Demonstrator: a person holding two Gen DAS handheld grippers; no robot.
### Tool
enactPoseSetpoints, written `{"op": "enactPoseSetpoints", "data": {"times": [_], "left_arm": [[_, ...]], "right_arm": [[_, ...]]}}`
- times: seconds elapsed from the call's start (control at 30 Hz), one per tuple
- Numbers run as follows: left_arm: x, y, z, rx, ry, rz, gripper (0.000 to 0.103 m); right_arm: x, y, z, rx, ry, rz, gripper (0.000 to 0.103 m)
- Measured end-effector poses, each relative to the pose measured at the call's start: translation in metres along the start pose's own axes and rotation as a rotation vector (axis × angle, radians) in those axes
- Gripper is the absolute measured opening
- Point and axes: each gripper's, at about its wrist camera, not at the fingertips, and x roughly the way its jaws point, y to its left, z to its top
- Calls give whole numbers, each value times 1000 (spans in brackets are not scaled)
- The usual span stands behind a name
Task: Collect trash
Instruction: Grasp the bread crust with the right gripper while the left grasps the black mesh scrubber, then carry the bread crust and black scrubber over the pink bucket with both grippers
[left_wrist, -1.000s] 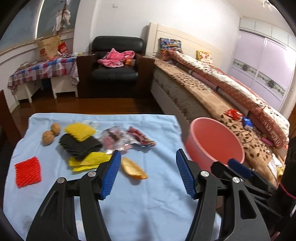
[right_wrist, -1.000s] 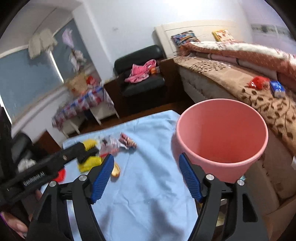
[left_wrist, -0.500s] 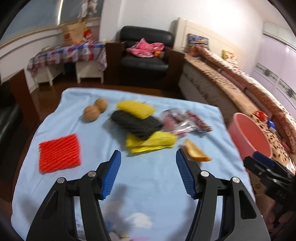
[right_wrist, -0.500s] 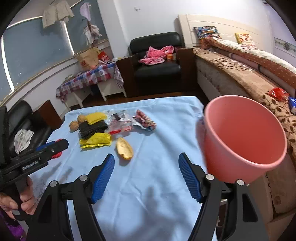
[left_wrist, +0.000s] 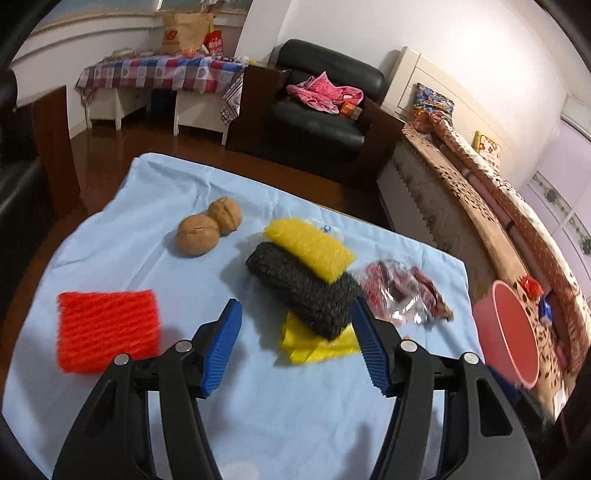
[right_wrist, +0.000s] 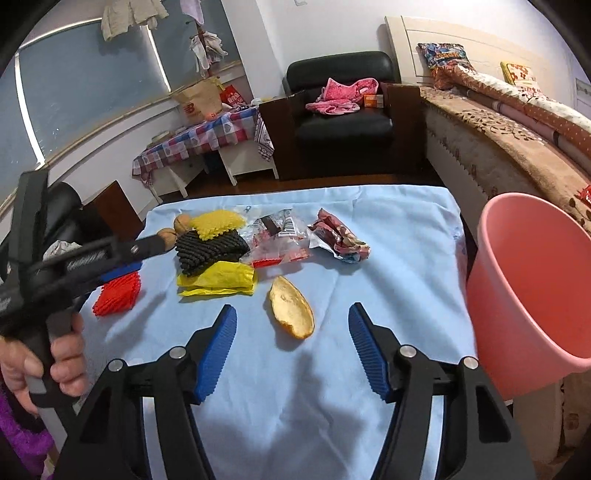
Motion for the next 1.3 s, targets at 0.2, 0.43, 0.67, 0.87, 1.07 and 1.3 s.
{"op": "enactPoseSetpoints", "data": {"times": [0.2, 0.43, 0.67, 0.87, 1.07, 1.3], "left_arm": [[32, -3, 8, -16, 52, 37, 48], [32, 10, 3, -49, 74, 6, 11], [1, 16, 0, -45, 31, -45, 8], [-21, 17, -4, -23, -4, -44, 8], [-27, 14, -10, 33, 54, 11, 8], [-45, 12, -15, 69, 9, -5, 8]], "right_arm": [[9, -2, 3, 3, 15, 2, 63], [21, -3, 2, 21, 44, 8, 63], [36, -6, 3, 38, 93, 8, 63], [49, -4, 1, 33, 133, -3, 45], [53, -10, -3, 72, 173, 18, 17], [32, -22, -2, 107, 131, 31, 14]]}}
